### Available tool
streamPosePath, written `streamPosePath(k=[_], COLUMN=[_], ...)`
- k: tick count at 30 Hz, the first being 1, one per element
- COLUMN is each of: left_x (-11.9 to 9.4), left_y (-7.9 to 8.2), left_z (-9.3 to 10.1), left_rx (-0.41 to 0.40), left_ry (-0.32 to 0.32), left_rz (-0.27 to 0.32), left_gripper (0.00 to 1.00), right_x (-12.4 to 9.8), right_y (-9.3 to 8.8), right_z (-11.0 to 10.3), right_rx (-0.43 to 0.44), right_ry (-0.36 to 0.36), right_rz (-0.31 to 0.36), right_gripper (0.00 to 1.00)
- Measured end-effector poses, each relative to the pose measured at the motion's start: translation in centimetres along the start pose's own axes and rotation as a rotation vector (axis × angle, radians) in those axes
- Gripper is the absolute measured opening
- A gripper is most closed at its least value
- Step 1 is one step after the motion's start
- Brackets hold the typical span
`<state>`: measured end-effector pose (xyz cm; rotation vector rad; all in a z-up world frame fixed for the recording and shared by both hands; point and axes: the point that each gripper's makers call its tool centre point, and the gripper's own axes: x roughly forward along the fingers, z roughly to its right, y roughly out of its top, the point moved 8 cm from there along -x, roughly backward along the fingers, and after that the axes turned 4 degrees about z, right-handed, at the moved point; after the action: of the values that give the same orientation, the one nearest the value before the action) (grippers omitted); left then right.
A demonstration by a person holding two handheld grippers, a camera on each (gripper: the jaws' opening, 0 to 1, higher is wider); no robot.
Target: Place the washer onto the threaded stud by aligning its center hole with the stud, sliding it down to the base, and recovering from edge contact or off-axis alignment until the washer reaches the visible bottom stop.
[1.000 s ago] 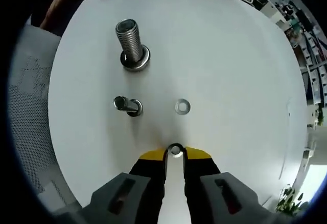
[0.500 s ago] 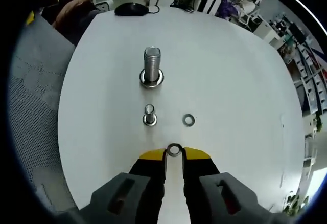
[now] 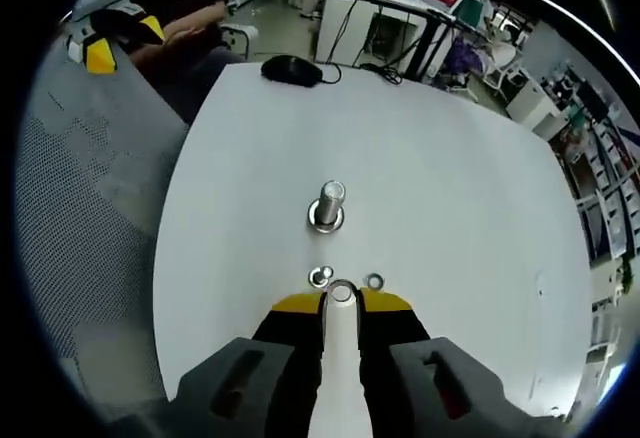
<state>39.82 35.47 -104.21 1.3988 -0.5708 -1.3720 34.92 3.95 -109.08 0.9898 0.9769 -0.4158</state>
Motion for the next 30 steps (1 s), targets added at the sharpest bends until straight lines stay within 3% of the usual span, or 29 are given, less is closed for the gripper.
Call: streamPosePath(k=[8, 14, 19, 30], left_x=[0.0, 0.0, 0.0, 0.0], left_y=[0.0, -0.1, -0.1, -0.1], left_z=[-0.1, -0.1, -0.1, -0.2], left_rx=[0.0, 0.001, -0.001, -0.001], left_ry=[0.001, -0.001, 0.002, 0.002], left_rz=[0.001, 0.0, 0.003, 0.0], left_gripper=[0.34, 0.35, 0.36, 0.35], right_x=[1.2, 1.9, 2.4, 4.3], right_y=[1.1, 1.3, 1.7, 0.8], right_z=[-0.6, -0.3, -0.3, -0.9], right_rx=[-0.039, -0.066, -0.043, -0.011], right_ry=[0.049, 0.069, 0.103, 0.134], right_rz=[-0.054, -0.136, -0.143, -0.179], right_gripper=[0.14, 0.14, 0.14, 0.14])
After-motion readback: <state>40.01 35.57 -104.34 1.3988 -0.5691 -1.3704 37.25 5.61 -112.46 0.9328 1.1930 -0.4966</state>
